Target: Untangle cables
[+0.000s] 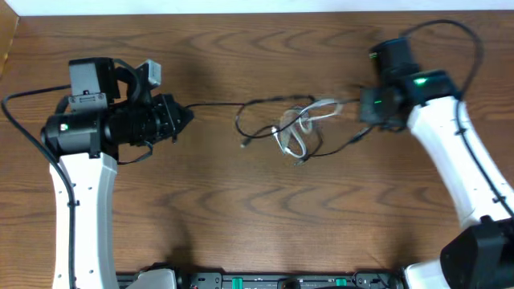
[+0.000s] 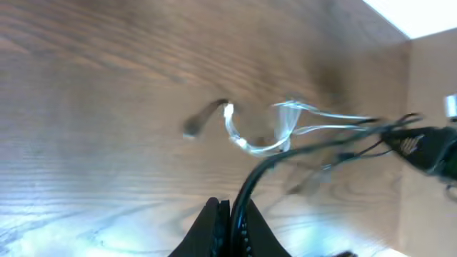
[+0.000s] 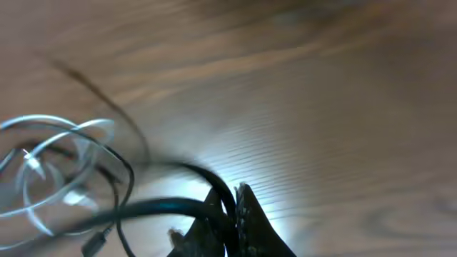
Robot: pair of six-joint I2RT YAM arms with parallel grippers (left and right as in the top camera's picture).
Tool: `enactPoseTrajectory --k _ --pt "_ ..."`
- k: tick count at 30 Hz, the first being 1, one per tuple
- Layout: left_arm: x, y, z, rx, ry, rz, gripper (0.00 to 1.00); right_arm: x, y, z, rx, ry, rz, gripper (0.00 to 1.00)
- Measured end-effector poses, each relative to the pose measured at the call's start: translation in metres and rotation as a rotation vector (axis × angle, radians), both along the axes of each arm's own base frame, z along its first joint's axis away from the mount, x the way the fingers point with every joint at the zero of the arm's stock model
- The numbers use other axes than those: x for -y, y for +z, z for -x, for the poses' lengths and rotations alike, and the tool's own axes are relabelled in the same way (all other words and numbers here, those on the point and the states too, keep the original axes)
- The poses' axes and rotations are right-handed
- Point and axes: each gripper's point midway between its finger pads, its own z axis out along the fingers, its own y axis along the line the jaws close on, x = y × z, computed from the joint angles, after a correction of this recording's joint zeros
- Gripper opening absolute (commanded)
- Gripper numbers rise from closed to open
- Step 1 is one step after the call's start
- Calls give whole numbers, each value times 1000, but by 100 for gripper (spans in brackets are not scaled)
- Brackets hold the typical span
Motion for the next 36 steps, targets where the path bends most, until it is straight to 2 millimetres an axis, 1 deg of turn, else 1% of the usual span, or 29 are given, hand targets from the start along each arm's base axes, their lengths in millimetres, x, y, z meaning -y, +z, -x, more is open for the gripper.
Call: enactPoseTrajectory --k 1,3,5,7,8,11,14,15,17,18,19,23,25,27,28,30,34,36 --pt "0 -3 1 -10 -9 -4 8 10 0 -1 -1 -28 2 1" --pt "1 -9 1 -22 -31 -12 7 24 0 -3 0 -46 -20 1" --pt "1 -15 -1 -38 -50 -19 8 22 0 -7 7 5 -77 2" --pt "1 -21 -3 -51 -60 -28 8 12 2 -10 17 98 -140 10" --pt "4 -26 -4 -59 -82 -33 8 -2 4 -10 25 194 -195 11" --pt "17 -33 -4 -72 -144 -40 7 -36 10 -5 43 398 -299 12" --pt "35 -43 -3 -90 -222 -47 9 -62 16 1 58 529 -365 13" --pt "42 -47 -2 -99 -246 -49 12 -69 17 3 62 563 -381 14" --pt "52 -53 -1 -112 -291 -53 17 -76 18 7 58 600 -403 20" --pt "56 -56 0 -116 -310 -57 17 -78 19 10 54 612 -413 29" --pt "61 -60 1 -126 -330 -58 22 -79 19 11 51 621 -419 34" --pt "69 -70 -1 -148 -362 -61 23 -84 20 12 59 645 -429 51" --pt "70 -75 -1 -163 -367 -60 30 -88 23 8 81 649 -431 60" --pt "70 -78 -2 -173 -370 -60 37 -94 26 2 109 660 -430 66" --pt "70 -80 -2 -179 -372 -60 43 -98 28 0 126 670 -429 70" --pt "70 -82 -2 -186 -371 -60 48 -107 31 -4 153 690 -427 74" --pt "70 -83 -2 -185 -376 -61 49 -121 33 -9 182 702 -418 74" --pt "70 -83 -2 -185 -376 -61 51 -126 30 -9 173 699 -411 74"
